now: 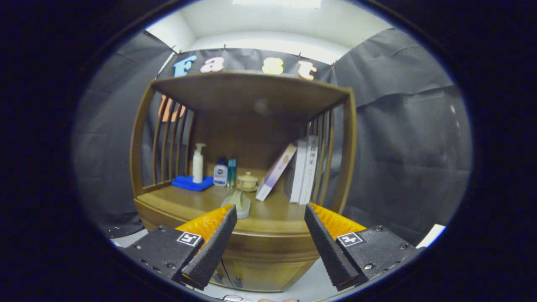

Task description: Pull open the drawer, take out the items inside it, and place them on the countertop above the cabinet.

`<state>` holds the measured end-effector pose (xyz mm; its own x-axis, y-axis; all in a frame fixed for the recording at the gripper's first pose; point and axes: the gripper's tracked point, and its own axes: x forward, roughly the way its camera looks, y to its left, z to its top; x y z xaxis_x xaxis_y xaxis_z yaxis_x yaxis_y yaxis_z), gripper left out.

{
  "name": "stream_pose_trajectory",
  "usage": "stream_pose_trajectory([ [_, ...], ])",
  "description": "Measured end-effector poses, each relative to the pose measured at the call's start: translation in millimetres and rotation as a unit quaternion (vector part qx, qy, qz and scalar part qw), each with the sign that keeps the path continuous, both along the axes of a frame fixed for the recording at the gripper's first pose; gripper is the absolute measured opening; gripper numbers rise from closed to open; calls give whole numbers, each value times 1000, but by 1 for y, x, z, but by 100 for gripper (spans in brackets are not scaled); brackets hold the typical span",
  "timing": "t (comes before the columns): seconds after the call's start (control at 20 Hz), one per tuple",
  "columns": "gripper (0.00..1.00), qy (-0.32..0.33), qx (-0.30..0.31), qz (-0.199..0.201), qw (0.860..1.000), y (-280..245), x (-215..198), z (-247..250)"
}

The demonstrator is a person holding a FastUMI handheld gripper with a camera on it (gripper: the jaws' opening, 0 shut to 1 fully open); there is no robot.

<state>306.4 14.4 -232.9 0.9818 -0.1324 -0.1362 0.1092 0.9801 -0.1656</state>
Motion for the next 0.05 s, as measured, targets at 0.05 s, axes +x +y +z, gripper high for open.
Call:
stream_pose_trajectory([
  [0.05,100,-19,-6,2,1000,-2,-10,19],
])
